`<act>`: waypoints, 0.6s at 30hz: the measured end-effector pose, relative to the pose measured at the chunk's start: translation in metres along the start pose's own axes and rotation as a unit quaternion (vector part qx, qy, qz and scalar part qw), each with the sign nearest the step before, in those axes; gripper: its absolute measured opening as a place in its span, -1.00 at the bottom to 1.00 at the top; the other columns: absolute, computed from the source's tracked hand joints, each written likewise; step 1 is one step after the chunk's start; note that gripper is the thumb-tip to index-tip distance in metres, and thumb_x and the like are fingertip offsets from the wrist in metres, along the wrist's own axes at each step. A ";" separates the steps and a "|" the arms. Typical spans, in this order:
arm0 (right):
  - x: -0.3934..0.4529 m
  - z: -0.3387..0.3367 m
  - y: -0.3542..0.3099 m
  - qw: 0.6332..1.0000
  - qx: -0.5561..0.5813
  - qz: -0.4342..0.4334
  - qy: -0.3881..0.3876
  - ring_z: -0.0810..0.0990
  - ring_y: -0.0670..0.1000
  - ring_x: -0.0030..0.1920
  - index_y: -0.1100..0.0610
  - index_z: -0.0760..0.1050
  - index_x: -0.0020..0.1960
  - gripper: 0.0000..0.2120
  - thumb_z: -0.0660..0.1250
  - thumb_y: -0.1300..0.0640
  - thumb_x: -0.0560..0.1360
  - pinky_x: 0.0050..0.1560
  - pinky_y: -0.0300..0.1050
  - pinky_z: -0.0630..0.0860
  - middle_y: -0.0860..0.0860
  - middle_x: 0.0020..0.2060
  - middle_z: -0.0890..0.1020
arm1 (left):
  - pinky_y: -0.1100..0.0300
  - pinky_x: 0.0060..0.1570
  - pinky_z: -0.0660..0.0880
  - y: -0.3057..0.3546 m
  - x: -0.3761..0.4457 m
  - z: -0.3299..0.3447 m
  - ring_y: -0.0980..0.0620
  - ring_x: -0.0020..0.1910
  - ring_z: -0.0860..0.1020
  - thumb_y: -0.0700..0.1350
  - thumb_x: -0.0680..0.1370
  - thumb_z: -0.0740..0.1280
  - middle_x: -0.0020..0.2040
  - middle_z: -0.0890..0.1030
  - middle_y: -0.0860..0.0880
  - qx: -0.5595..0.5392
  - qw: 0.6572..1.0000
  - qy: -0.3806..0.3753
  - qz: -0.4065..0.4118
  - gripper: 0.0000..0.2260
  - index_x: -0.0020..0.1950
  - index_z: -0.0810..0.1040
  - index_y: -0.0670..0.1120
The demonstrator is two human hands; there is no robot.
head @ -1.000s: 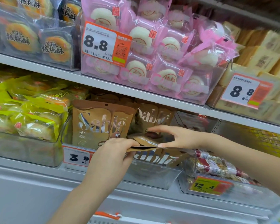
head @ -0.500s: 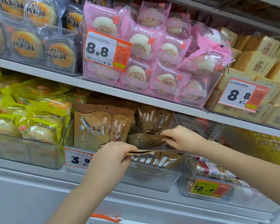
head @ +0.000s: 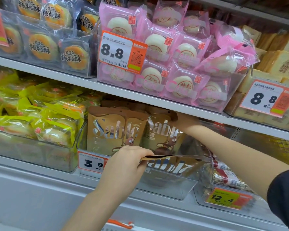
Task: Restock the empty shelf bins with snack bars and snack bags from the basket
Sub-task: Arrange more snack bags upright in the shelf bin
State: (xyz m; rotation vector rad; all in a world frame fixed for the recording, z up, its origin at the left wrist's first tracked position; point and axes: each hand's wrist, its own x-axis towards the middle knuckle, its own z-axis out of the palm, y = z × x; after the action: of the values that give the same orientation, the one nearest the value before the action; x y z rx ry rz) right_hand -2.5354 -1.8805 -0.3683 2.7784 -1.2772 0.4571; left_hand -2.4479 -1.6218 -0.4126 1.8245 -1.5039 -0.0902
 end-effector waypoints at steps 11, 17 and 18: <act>0.008 0.001 0.025 0.992 0.113 0.060 -0.007 0.51 0.14 0.19 0.16 0.51 0.19 -0.74 0.26 0.05 0.58 0.19 -0.12 0.34 0.11 0.15 0.58 | 0.26 0.13 0.43 0.000 0.005 0.001 0.17 0.12 0.45 -0.08 0.60 0.21 0.13 0.58 0.18 0.011 1.000 0.002 0.007 -0.75 0.21 0.55 0.17; 0.007 0.004 0.034 0.980 0.197 0.012 -0.006 0.56 0.09 0.12 -0.03 0.52 -0.03 -0.97 0.33 0.07 0.53 0.28 0.09 0.41 0.05 0.06 0.62 | 0.23 0.12 0.45 0.000 0.004 0.003 0.16 0.10 0.47 -0.10 0.59 0.24 0.10 0.60 0.19 0.010 1.000 0.002 0.006 -0.76 0.18 0.57 0.17; 0.007 0.005 0.036 0.978 0.210 0.007 -0.007 0.56 0.10 0.13 -0.04 0.52 -0.02 -0.96 0.33 0.07 0.53 0.28 0.12 0.42 0.07 0.07 0.62 | 0.23 0.11 0.45 0.000 0.004 0.003 0.17 0.09 0.47 -0.10 0.58 0.24 0.09 0.60 0.20 0.009 1.000 0.004 0.007 -0.76 0.17 0.58 0.17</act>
State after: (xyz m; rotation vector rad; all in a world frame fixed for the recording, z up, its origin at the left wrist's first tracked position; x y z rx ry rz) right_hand -2.5567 -1.9103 -0.3741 3.1110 -1.3399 0.7939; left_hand -2.4481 -1.6263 -0.4133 1.8269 -1.5166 -0.0621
